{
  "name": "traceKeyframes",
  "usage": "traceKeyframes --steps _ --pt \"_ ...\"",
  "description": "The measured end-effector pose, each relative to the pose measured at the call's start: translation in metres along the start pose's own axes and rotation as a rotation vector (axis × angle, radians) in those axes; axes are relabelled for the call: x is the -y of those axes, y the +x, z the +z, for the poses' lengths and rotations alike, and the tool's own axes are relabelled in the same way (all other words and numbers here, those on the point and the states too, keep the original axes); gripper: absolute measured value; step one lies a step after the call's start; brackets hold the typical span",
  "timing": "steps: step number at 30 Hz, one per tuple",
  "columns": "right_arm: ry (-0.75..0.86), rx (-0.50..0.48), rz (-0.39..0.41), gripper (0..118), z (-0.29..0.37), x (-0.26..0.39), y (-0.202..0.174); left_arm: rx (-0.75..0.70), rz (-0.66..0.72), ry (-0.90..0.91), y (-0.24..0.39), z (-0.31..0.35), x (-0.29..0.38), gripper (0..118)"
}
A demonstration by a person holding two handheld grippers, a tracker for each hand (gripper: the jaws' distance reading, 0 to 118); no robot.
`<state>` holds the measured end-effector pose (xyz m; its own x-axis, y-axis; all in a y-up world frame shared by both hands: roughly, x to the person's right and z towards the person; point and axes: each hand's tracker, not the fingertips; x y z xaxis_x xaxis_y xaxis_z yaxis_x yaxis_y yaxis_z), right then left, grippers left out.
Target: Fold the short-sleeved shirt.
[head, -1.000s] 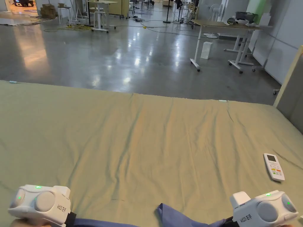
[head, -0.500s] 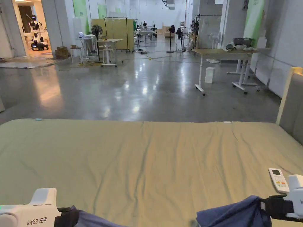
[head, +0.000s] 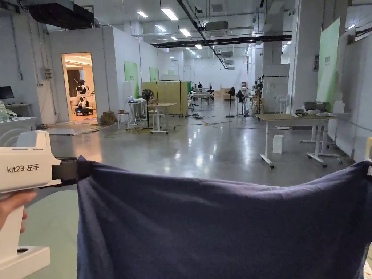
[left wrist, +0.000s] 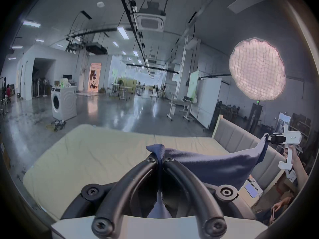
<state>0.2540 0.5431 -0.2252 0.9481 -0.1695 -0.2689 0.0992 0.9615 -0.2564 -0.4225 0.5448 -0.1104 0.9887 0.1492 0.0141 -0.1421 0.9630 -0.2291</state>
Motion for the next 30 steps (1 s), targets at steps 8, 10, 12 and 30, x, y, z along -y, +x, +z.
traceKeyframes --steps 8,10,12,30 --pt "0.136 0.048 0.100 3 0.033 -0.085 -0.044 -0.022 0.008 0.144 0.013 0.036 -0.079 4" --pt "0.158 0.060 0.108 3 0.035 -0.096 -0.048 -0.043 -0.006 0.162 0.019 0.035 -0.089 4" --pt "0.200 0.075 0.149 3 0.037 -0.104 -0.055 -0.061 -0.020 0.176 0.011 0.026 -0.099 4" --pt "0.194 0.058 0.182 3 -0.024 -0.092 -0.065 -0.083 -0.007 0.168 0.018 -0.048 -0.096 4"
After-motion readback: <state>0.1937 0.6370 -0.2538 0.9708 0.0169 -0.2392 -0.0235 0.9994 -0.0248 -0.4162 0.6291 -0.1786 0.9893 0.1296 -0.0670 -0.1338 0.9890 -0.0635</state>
